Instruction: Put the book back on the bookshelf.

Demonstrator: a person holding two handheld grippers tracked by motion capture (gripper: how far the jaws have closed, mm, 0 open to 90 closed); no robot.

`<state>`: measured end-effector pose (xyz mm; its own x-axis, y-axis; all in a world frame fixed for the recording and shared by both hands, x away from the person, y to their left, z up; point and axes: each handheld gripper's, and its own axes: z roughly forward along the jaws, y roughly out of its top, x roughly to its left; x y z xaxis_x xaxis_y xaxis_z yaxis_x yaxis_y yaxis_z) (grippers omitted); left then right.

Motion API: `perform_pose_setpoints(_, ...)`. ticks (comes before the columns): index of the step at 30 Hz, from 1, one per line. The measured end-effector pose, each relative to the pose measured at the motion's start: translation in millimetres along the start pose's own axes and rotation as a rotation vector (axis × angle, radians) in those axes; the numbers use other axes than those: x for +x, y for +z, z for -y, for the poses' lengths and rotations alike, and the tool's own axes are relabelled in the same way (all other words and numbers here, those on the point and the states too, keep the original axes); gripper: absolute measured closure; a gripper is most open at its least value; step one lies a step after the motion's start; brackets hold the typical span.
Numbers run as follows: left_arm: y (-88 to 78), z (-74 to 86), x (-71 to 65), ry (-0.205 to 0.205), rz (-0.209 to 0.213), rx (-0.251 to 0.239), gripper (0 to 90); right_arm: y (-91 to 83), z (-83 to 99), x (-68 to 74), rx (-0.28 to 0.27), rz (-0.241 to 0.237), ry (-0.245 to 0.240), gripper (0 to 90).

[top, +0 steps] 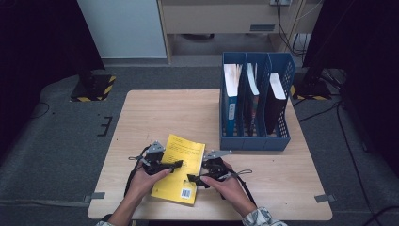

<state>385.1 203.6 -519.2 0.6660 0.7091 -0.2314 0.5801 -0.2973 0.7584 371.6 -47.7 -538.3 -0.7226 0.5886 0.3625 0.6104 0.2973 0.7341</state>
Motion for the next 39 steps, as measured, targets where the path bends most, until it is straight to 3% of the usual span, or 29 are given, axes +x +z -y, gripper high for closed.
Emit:
perform_pose_setpoints(3, 2.1, 2.0, 1.6, -0.01, 0.006, 0.012, 33.0, 0.1, 0.5, 0.7, -0.003, 0.005, -0.003, 11.2)
perform_pose_setpoints(10, 4.3, 2.9, 1.3, 0.022, 0.0, 0.013, 34.2, 0.7, -0.6, 0.1, -0.002, 0.003, 0.002, 11.2)
perform_pose_setpoints(11, 4.4, 2.5, 1.8, 0.029, 0.01, 0.01, 38.7, 0.7, -0.8, 0.1, -0.001, 0.002, 0.004, 11.2)
perform_pose_setpoints(14, 3.0, 3.9, 7.0, -0.03, 0.048, -0.022, 53.8, 0.7, -1.3, -0.3, 0.001, 0.002, 0.005, 11.3)
perform_pose_setpoints(18, -5.9, 1.2, 7.1, -0.042, 0.076, -0.095, 76.6, 0.5, -1.8, -0.8, 0.004, -0.002, 0.006, 11.6)
perform_pose_setpoints(22, -12.1, -1.3, 2.5, -0.038, 0.103, -0.147, 84.1, 0.4, -1.8, -1.3, 0.003, -0.001, 0.005, 11.8)
perform_pose_setpoints(30, -17.4, -3.5, 0.8, -0.053, 0.155, -0.183, 84.8, 5.3, -3.8, 0.4, 0.0, -0.008, -0.002, 11.9)
perform_pose_setpoints(33, -16.7, -2.5, 2.7, -0.063, 0.14, -0.176, 83.4, 7.6, -6.0, 1.6, 0.003, -0.007, 0.015, 11.7)
perform_pose_setpoints(35, -13.5, -2.0, 2.1, -0.005, 0.084, -0.127, 75.9, 7.8, -6.5, 0.7, 0.003, -0.011, 0.015, 13.0)
perform_pose_setpoints(37, -7.1, -0.2, 0.4, 0.031, 0.04, -0.065, 61.0, 7.3, -6.5, -0.2, 0.002, -0.012, 0.018, 15.3)
perform_pose_setpoints(39, -3.4, 0.4, 0.4, 0.028, 0.036, -0.03, 51.8, 7.0, -6.6, -0.9, 0.002, -0.013, 0.02, 16.1)
